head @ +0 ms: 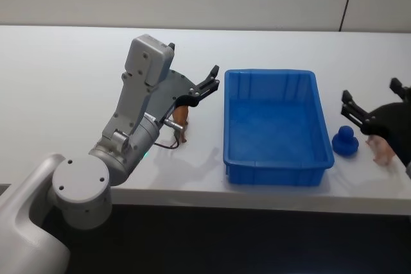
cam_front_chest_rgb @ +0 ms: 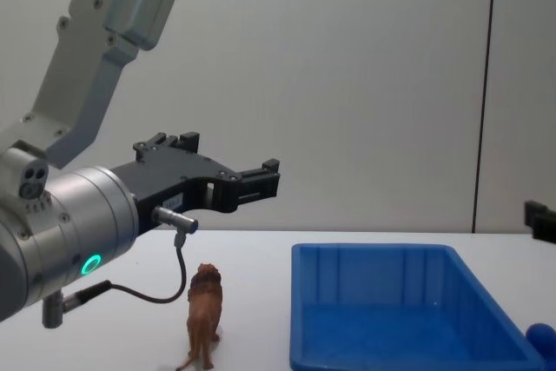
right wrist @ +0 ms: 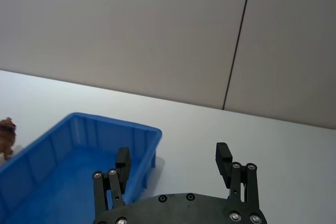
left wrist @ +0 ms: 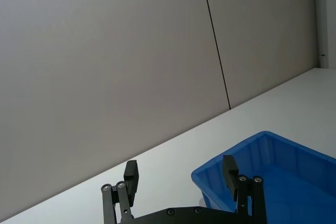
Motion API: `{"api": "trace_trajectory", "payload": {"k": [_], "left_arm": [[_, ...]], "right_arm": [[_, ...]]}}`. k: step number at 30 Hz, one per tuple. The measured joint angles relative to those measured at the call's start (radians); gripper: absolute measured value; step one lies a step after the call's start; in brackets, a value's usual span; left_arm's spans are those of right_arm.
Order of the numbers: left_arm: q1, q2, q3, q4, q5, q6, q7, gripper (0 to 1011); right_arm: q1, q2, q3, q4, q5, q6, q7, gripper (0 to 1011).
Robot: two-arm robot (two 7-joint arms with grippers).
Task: Pick up the two dolls from the table and place them into the box.
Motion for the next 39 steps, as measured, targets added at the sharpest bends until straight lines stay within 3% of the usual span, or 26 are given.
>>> {"api": "trace_trajectory", "payload": {"k": [12, 22, 31, 39], "left_arm": [[0.000, 0.000, 0.000, 0.000, 0.000, 0.000, 0.000, 1001], [0.000, 0.000, 0.000, 0.000, 0.000, 0.000, 0.000, 1001], [0.000, 0.000, 0.000, 0.000, 0.000, 0.000, 0.000, 1002], [0.000, 0.000, 0.000, 0.000, 0.000, 0.000, 0.000, 1002]], "right_arm": [[-0.026, 0.020, 0.022, 0.021, -0.008, 0.073, -0.053, 1001], [-0.017, 0.014, 0.030, 0.093, -0.006, 0.148, -0.072, 1001], [-0.003, 0.005, 0.034, 0.145, -0.007, 0.180, -0.076, 1000], [0.006, -0.002, 0.042, 0.176, 0.027, 0.192, -0.059, 1001]]}}
